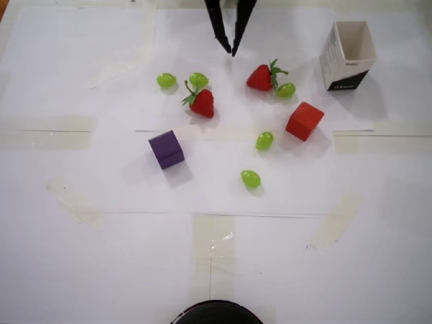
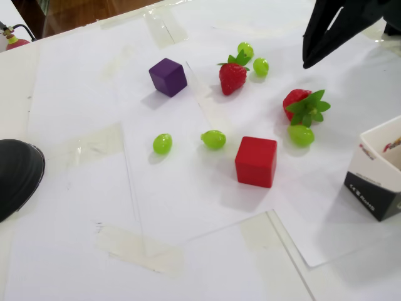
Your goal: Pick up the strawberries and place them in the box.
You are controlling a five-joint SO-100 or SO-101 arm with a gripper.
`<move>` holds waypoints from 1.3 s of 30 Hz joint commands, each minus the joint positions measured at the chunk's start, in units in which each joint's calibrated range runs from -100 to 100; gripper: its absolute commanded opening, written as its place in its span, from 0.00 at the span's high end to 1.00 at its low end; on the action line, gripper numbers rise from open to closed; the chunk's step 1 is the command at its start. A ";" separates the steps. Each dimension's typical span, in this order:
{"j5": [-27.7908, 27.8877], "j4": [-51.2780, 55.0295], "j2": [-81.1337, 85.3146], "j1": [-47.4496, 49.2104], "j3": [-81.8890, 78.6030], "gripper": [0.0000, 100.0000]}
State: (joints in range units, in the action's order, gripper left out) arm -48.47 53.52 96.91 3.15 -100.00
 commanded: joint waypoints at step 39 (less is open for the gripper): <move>6.74 16.34 -45.84 -1.45 56.45 1.00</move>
State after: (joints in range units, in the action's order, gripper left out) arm -42.91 66.25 72.38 2.92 -62.99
